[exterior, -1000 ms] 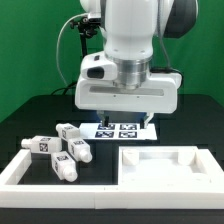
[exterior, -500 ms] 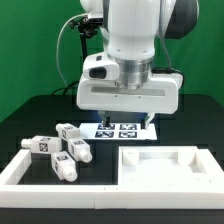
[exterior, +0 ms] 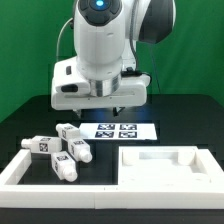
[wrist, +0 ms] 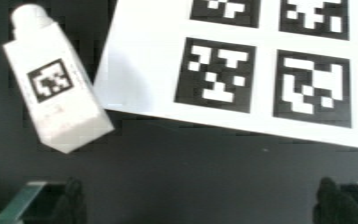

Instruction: Assemble one leg

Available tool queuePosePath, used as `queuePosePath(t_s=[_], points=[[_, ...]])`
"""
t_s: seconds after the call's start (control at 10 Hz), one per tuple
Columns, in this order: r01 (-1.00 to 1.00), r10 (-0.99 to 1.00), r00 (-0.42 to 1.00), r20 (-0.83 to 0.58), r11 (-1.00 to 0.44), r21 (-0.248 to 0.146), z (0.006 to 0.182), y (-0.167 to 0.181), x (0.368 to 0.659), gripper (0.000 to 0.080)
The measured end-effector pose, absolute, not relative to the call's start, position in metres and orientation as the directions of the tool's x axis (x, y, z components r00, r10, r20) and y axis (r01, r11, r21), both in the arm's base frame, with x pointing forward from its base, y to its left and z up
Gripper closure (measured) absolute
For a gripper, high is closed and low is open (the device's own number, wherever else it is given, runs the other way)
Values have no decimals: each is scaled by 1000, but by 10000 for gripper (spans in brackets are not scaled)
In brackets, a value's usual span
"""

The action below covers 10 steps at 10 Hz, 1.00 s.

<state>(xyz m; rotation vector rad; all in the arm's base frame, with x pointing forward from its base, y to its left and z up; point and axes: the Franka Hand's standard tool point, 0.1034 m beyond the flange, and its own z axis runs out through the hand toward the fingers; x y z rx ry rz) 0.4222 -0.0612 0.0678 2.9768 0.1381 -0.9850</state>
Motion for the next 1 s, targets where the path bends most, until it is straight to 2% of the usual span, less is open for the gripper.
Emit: queuePosePath(t_s=[0.3, 0.6, 0.7, 0.8, 1.0], points=[[80, 72, 681, -729, -997, -24, 63, -62, 419, 151], [301, 287, 601, -746, -946, -122, 61, -99, 412, 151], [365, 373, 575, -728, -913, -181, 61, -107, 413, 151], [388, 411, 571, -710, -898, -208, 60, -112, 414, 151], [378, 396, 576, -715, -905, -196, 59, -111, 413, 151]])
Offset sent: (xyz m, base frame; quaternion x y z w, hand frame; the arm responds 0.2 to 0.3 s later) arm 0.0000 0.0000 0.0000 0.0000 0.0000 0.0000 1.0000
